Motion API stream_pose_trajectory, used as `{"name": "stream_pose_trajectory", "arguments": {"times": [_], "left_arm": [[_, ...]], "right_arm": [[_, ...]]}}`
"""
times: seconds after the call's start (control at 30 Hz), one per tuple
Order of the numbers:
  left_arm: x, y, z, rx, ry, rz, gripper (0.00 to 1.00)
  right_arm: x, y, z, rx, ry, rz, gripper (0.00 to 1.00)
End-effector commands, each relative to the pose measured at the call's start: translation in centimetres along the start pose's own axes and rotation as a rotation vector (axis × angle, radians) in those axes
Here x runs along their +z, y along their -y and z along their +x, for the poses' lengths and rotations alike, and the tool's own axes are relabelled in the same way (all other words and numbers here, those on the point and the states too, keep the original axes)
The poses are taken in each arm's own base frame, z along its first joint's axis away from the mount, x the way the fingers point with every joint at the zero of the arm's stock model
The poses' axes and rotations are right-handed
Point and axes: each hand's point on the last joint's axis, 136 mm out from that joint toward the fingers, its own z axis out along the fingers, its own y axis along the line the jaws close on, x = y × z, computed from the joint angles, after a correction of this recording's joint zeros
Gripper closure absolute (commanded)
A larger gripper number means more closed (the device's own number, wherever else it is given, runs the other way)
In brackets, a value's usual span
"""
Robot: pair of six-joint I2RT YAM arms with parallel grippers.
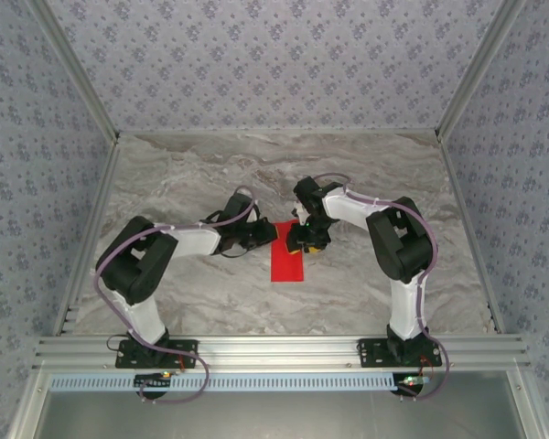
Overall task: Fold a paper plane with a square sheet of paper (pick it up from the middle)
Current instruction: Hold the square sheet of paper at the center of the table.
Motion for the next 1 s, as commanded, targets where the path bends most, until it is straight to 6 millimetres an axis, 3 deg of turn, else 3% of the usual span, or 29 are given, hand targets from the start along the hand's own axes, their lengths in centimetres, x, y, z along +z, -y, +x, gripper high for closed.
{"name": "stream_pose_trajectory", "arguments": {"times": [0.0, 0.3, 0.73, 0.83, 0.9, 0.97], "left_arm": [[0.8, 0.7, 0.9, 0.023, -0.063, 0.014, 0.9], [1.7, -0.2, 1.7, 0.006, -0.108, -0.011, 0.9], [2.0, -3.9, 3.1, 0.008, -0.172, -0.178, 0.93], [2.0, -5.1, 3.7, 0.012, -0.203, -0.23, 0.93], [2.1, -5.9, 4.1, 0.011, -0.218, -0.256, 0.93], [2.1, -6.6, 4.5, 0.0, -0.233, -0.282, 0.94]], "right_arm": [[7.1, 5.0, 3.1, 0.002, -0.142, 0.172, 0.48], [7.2, 5.1, 3.2, 0.003, -0.145, 0.174, 0.49], [7.1, 4.6, 3.3, 0.03, -0.14, 0.157, 0.48], [5.9, 3.8, 2.7, 0.044, -0.097, 0.132, 0.48], [4.0, 2.6, 1.6, 0.059, -0.03, 0.079, 0.47], [2.1, 2.0, 1.7, 0.086, 0.026, 0.037, 0.46]]}}
